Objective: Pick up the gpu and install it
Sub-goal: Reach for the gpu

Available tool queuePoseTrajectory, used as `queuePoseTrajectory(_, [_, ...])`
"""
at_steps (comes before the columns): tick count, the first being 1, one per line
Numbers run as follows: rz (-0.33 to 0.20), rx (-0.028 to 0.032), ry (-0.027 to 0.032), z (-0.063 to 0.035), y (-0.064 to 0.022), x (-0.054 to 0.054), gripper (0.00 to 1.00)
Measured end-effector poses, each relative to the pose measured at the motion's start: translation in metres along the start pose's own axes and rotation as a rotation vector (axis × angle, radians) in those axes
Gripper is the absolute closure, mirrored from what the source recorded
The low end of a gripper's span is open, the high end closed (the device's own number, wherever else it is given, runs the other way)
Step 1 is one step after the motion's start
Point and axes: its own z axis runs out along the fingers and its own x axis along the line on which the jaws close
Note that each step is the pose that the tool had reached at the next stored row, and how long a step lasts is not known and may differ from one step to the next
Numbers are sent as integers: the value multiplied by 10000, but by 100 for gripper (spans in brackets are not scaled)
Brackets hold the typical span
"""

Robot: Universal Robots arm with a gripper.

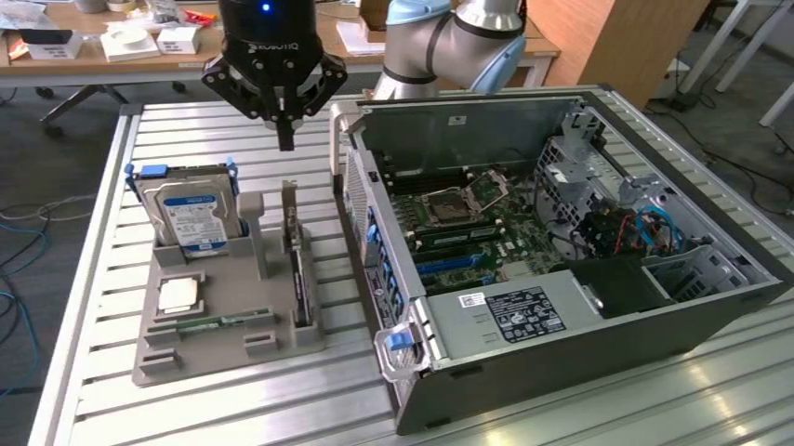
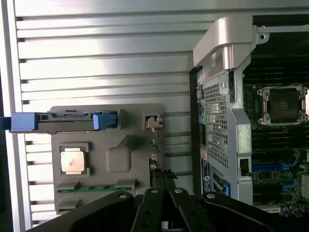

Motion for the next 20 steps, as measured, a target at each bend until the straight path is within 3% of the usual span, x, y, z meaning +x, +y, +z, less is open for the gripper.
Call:
queuePoseTrajectory(11, [1,34,-4,6,-5,43,90])
queuePoseTrajectory(20, [-2,70,-6,2,-80,37,90])
